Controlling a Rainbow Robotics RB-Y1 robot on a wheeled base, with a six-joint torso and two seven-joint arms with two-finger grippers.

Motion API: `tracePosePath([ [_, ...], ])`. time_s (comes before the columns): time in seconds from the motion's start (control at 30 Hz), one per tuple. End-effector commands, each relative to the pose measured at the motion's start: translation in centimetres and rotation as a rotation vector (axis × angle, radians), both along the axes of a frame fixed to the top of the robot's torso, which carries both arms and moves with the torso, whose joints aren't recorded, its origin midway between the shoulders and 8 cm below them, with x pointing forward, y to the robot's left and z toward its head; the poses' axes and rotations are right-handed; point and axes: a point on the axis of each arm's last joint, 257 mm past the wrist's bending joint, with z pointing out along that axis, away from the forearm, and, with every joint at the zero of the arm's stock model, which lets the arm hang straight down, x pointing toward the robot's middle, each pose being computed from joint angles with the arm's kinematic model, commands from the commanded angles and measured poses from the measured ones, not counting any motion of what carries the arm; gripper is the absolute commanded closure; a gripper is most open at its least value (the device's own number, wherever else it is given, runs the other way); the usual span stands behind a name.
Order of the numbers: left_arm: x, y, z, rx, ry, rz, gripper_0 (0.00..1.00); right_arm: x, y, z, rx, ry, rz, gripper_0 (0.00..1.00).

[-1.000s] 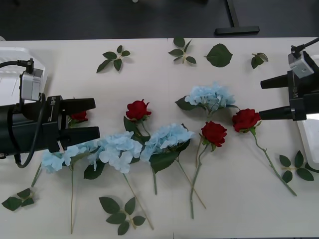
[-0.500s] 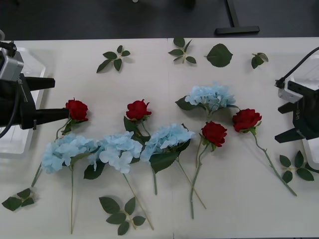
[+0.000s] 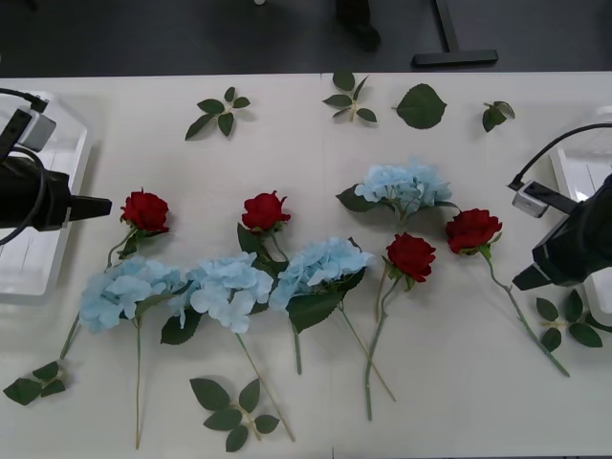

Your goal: Place the red flowers into the right box and the blue flowers into the left box. If a person shows an open palm, hand one flower to the person first, then continue sorting.

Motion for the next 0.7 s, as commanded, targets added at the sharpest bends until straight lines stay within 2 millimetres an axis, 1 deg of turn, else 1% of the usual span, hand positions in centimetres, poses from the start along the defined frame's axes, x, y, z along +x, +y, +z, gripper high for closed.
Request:
tracePosePath([
  [0.03, 1.9, 2.0, -0.3, 0.108, 0.008, 0.013, 0.00, -0.5, 2.0, -2.4, 0.017, 0.027, -0.091, 0.00],
  [0.1, 2.0, 3.0, -1.3, 0.122, 0.029, 0.032, 0.00, -0.1, 2.5, -2.8, 0.018, 0.022, -0.125, 0.00],
  [0.13, 2.1, 3.2, -1.6, 0.123, 0.035, 0.035, 0.00, -0.1, 2.6, -3.0, 0.017, 0.020, -0.133, 0.00],
  [0.17, 2.0, 3.5, -2.4, 0.126, 0.049, 0.043, 0.00, 0.2, 2.7, -3.2, 0.011, 0.011, -0.135, 0.00],
  [0.27, 1.9, 3.9, -3.8, 0.123, 0.077, 0.057, 0.00, 0.7, 2.5, -3.6, -0.010, -0.006, -0.150, 0.00],
  [0.3, 2.0, 4.3, -4.5, 0.128, 0.087, 0.066, 0.00, 0.9, 2.5, -4.1, -0.011, -0.006, -0.163, 0.00],
  [0.33, 2.1, 4.4, -4.7, 0.131, 0.090, 0.069, 0.00, 0.9, 2.4, -4.3, -0.010, -0.005, -0.168, 0.00],
  [0.37, 2.2, 4.4, -5.5, 0.135, 0.099, 0.071, 0.00, 1.1, 2.4, -5.0, 0.000, -0.003, -0.184, 0.00],
  [0.47, 2.6, 4.1, -6.7, 0.147, 0.116, 0.068, 0.00, 1.8, 2.6, -6.0, 0.008, -0.010, -0.193, 0.00],
  [0.6, 3.2, 3.9, -8.1, 0.162, 0.138, 0.068, 0.00, 2.4, 3.4, -6.9, 0.006, -0.032, -0.182, 0.00],
  [0.7, 3.4, 3.8, -9.2, 0.179, 0.157, 0.064, 0.00, 2.8, 3.6, -7.1, 0.007, -0.044, -0.185, 0.00],
])
